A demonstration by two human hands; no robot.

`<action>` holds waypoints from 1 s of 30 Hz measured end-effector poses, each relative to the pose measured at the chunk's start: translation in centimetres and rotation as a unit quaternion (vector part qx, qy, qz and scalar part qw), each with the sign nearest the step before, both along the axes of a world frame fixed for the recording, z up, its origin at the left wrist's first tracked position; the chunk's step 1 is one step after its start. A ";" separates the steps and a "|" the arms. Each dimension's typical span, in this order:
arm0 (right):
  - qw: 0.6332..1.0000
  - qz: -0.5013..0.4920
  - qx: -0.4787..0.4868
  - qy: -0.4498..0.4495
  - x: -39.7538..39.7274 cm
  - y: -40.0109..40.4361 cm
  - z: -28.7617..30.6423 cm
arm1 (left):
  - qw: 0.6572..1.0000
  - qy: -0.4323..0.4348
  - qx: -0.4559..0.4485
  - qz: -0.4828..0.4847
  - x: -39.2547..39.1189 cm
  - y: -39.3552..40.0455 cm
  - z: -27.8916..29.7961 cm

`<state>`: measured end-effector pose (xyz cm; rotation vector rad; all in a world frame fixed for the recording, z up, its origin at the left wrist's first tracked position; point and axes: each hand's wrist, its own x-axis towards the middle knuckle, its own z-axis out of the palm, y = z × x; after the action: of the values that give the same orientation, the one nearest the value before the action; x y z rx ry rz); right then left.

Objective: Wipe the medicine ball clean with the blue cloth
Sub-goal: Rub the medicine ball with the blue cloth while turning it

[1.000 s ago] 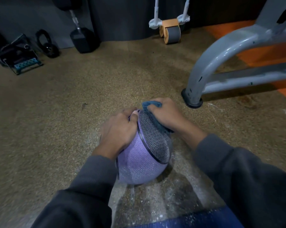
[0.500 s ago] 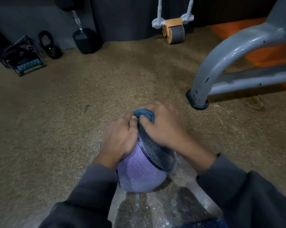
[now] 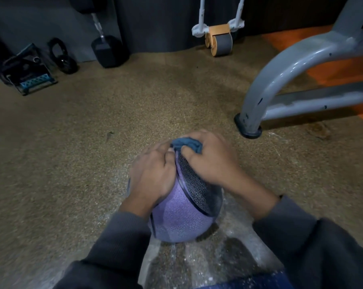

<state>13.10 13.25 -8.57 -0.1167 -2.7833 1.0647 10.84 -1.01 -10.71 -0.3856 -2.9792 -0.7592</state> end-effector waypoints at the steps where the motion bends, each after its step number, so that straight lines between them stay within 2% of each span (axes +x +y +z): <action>1: 0.998 -0.018 -0.030 -0.044 -1.3 0.8 -0.5 | 1.000 0.006 0.001 -0.002 0.1 0.0 -0.2; 3: 0.991 -0.037 -0.066 -0.107 -3.1 2.0 -1.2 | 1.000 0.012 0.001 0.002 0.4 0.1 -0.5; 5: 0.990 -0.040 -0.074 -0.113 -3.6 2.3 -1.7 | 1.000 0.016 -0.003 0.012 0.4 0.3 -0.7; 10: 0.999 0.006 0.038 0.025 1.2 -0.4 -0.5 | 1.000 0.007 0.009 0.022 0.2 0.2 -0.4; 12: 0.997 0.015 0.060 0.051 2.1 -1.1 -0.4 | 1.000 0.002 0.018 0.026 0.5 -0.2 -0.4; 14: 0.999 0.004 0.031 0.036 1.0 -0.8 -0.6 | 0.999 0.005 0.024 0.029 0.6 -0.5 -0.6; 19: 0.993 -0.059 -0.055 -0.084 -2.9 1.2 -1.4 | 0.999 0.008 0.017 0.033 0.4 -0.3 -0.9; 21: 0.996 -0.054 -0.035 -0.057 -2.1 0.8 -1.3 | 0.999 0.005 0.012 0.039 0.2 0.1 -0.9; 25: 0.996 -0.002 0.065 0.053 2.5 -1.3 -0.8 | 0.999 -0.007 0.011 0.049 0.2 0.2 -0.7; 27: 0.997 -0.002 0.044 0.057 2.4 -1.0 -1.0 | 0.998 -0.005 0.018 0.054 0.5 0.0 -0.7; 30: 0.997 -0.047 -0.050 -0.024 -1.4 1.1 -2.1 | 0.998 0.002 0.013 0.057 0.7 0.3 -0.7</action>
<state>11.72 14.33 -10.71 -0.2867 -2.7342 1.1930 11.54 -0.73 -11.38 -0.2133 -2.9546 -0.7831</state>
